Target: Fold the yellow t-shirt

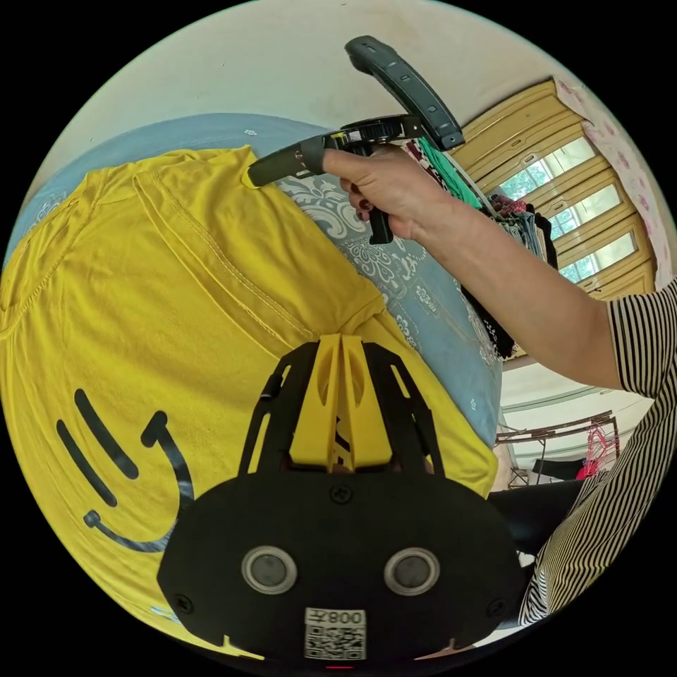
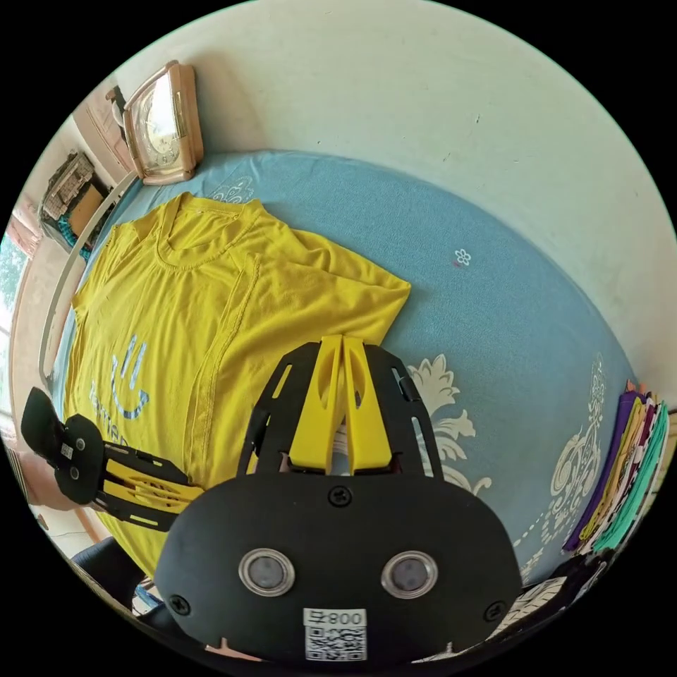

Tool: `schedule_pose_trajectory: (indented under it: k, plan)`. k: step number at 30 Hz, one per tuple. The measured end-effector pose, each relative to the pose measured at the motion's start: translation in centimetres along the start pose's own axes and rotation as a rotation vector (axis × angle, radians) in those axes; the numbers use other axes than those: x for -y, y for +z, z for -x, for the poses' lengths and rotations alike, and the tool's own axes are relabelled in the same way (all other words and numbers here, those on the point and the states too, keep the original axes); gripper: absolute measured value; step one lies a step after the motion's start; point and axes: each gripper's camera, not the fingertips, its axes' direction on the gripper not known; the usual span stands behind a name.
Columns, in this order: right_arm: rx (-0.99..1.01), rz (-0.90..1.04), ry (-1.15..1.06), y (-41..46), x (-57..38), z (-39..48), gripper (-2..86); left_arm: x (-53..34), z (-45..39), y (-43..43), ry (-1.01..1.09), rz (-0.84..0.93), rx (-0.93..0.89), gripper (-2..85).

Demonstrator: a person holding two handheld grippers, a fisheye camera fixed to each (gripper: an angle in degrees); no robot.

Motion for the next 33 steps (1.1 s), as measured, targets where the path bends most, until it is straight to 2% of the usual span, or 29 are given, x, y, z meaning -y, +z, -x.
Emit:
schedule_pose_trajectory:
  k: [3,6,10,14,17,20,24,27,33]
  plan:
    - [0.038,-0.004,0.037,-0.5,1.1,0.4,0.2,-2.4,0.5,-3.4,-0.043,-0.05,-0.001,0.3]
    - [0.052,0.015,0.096,-1.6,2.5,0.6,0.2,-7.2,1.7,-10.0,-0.153,-0.221,0.044,0.6]
    - [0.006,-0.089,0.122,-4.8,3.6,2.5,0.2,-18.8,7.3,-21.2,-0.522,-0.413,0.237,1.8]
    - [0.178,-0.173,0.021,-7.0,6.9,7.5,0.5,-32.2,11.3,-32.0,-0.894,-0.549,0.453,7.2]
    - [0.308,-0.161,-0.108,-6.4,11.2,13.5,0.8,-39.4,12.8,-36.7,-1.07,-0.663,0.447,8.6]
    - [0.411,-0.118,-0.218,-5.1,15.5,19.8,1.1,-43.8,14.5,-39.0,-1.131,-0.747,0.363,8.7]
    - [0.498,-0.049,-0.361,-3.6,20.6,28.4,1.6,-46.4,16.6,-40.6,-1.128,-0.751,0.295,7.1]
    - [0.526,-0.013,-0.457,-3.0,24.0,33.7,2.4,-48.6,17.3,-42.2,-1.123,-0.778,0.277,4.3]
    - [0.547,0.039,-0.585,-1.8,32.3,43.7,4.4,-54.2,17.1,-43.9,-1.052,-0.95,0.183,2.1]
